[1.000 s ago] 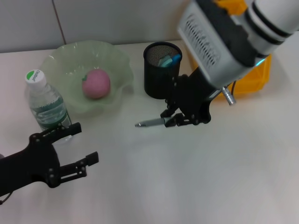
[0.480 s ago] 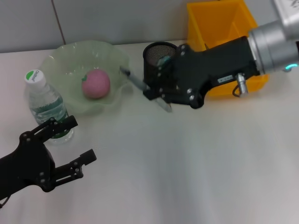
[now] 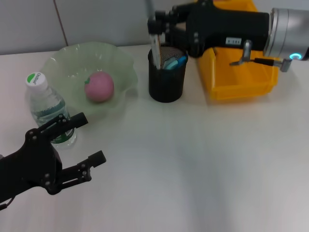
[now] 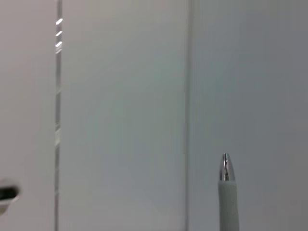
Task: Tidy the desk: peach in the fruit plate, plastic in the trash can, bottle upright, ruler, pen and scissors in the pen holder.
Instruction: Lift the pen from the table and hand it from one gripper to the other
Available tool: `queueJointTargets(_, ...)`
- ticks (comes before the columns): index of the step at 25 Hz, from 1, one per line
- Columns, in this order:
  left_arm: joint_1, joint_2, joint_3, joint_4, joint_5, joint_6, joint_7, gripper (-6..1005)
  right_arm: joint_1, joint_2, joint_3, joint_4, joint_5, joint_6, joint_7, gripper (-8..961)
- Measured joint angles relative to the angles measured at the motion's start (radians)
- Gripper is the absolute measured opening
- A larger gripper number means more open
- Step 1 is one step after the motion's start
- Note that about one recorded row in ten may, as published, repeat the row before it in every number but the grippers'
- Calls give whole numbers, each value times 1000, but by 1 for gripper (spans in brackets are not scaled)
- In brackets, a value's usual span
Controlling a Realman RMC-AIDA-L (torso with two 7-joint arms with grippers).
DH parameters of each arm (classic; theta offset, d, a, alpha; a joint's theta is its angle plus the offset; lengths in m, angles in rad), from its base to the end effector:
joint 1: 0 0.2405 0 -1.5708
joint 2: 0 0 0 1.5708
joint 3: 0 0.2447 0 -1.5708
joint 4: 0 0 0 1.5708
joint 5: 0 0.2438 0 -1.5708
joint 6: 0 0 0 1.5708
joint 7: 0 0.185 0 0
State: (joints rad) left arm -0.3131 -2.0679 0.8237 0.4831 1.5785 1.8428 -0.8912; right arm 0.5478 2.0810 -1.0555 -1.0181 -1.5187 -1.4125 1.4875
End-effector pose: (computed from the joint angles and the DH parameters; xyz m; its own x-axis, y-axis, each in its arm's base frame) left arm -0.2596 0.2799 -0.0203 0.6290 -0.0048 0.7774 0.2698 -0.9365 -0.2240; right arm 0.1112 0.4151 0.0185 0.7517 0.0194 -0.6592 -0.2200 -0.9350 -0.2783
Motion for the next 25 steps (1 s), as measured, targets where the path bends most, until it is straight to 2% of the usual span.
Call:
queueJointTargets(6,-8,0,-2,0,-8,3,0,832,5,1,1,59,92,66,-18,118)
queueJointTargets(11,-11,0,-3,0,-24,3,7,832,-3,2,3,118,220,88,-111,119)
queueJointTargets(22,-23,2,-3,0,-39,3,12,831,3,-2,17,122,226,141,-109,119)
queueJointTargets(25,-24,2,0,0,-41,2,20,831,-2,-2,13,102,215,215,-144,119)
